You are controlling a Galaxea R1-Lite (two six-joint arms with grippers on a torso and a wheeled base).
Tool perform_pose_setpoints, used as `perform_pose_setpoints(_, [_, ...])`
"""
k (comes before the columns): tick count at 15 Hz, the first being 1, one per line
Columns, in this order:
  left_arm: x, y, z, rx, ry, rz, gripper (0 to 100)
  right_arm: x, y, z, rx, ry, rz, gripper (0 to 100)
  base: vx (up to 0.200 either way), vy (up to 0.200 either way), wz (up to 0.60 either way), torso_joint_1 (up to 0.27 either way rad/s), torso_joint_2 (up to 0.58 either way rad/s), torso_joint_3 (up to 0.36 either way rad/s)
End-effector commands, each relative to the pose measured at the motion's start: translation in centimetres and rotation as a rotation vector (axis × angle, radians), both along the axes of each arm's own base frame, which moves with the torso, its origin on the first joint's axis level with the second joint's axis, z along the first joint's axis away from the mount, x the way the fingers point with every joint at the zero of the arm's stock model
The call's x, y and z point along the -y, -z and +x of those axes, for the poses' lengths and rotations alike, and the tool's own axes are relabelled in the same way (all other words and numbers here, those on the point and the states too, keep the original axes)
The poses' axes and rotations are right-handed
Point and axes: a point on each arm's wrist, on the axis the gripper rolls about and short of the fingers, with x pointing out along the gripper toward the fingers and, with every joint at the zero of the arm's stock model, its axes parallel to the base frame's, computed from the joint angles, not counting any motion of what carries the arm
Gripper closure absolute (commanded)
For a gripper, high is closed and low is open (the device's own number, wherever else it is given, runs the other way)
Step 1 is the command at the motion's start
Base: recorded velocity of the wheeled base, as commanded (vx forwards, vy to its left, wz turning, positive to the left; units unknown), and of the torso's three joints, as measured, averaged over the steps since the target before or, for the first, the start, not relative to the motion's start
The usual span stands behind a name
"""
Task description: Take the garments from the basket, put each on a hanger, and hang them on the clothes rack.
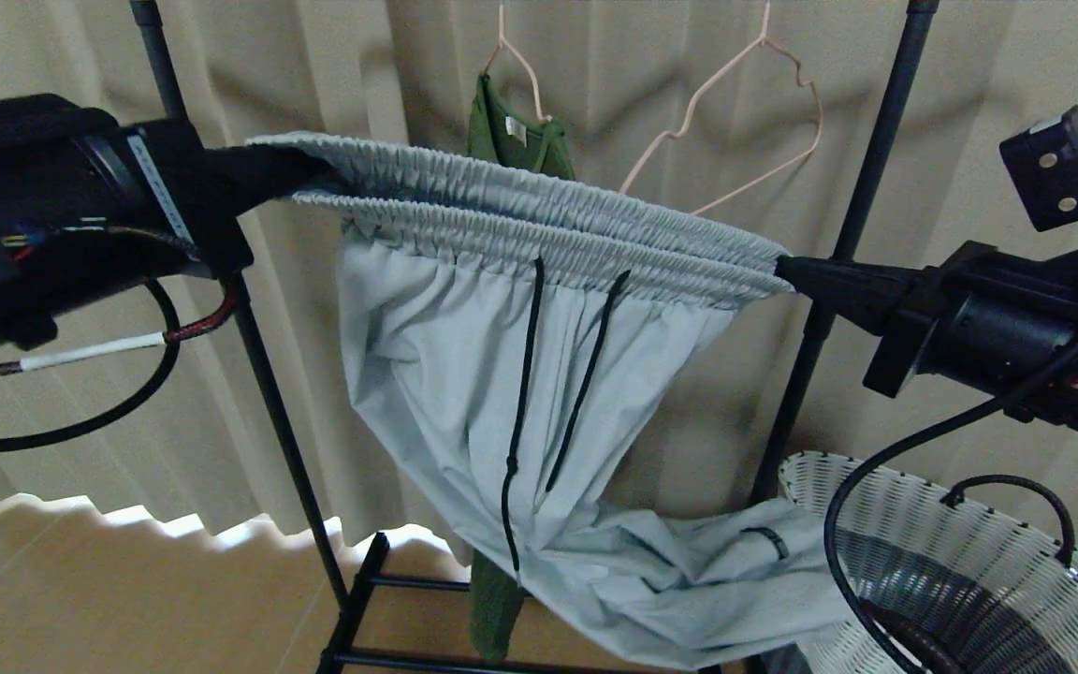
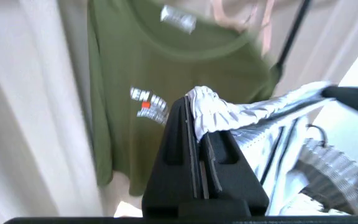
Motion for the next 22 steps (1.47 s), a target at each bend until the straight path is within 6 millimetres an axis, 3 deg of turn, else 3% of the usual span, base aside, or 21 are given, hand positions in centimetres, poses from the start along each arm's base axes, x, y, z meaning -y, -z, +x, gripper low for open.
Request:
perform_pose_setpoints(1, [0.0, 1.2, -0.1, -0.042, 0.011, 0.027, 100, 1.2, 0.3, 0.8, 0.000, 0.071, -0.032, 100, 0.000, 0.000, 0.00, 0.000, 0.00, 0.000])
perform_pose_setpoints(3, [1.0, 4.2, -0.3, -0.130, 0.057, 0.084, 100, 3.1, 1.6, 1.8, 0.019, 0.188, -0.158, 100, 0.000, 0.000, 0.00, 0.000, 0.00, 0.000])
perform_pose_setpoints(5, [2.2, 5.2, -0.3, -0.161, 0.101, 0.109, 100, 4.1, 2.0, 2.0, 0.033, 0.239, -0.215, 100, 0.000, 0.000, 0.00, 0.000, 0.00, 0.000])
perform_pose_setpoints(8, [2.6, 4.6, -0.3, -0.146, 0.118, 0.103, 100, 4.3, 1.8, 1.8, 0.059, 0.253, -0.208, 100, 0.000, 0.000, 0.00, 0.000, 0.00, 0.000])
perform_pose_setpoints(15, [2.7, 4.4, -0.2, -0.129, 0.114, 0.119, 100, 4.7, 4.0, 0.8, 0.182, 0.343, -0.226, 100, 0.000, 0.000, 0.00, 0.000, 0.00, 0.000])
perform_pose_setpoints(20, [2.7, 4.4, -0.2, -0.130, 0.115, 0.120, 100, 4.7, 3.8, 0.7, 0.196, 0.345, -0.220, 100, 0.000, 0.000, -0.60, 0.001, 0.00, 0.001])
perform_pose_setpoints(22, [2.7, 4.5, -0.2, -0.132, 0.115, 0.121, 100, 4.7, 3.7, 0.8, 0.203, 0.345, -0.215, 100, 0.000, 0.000, 0.00, 0.000, 0.00, 0.000])
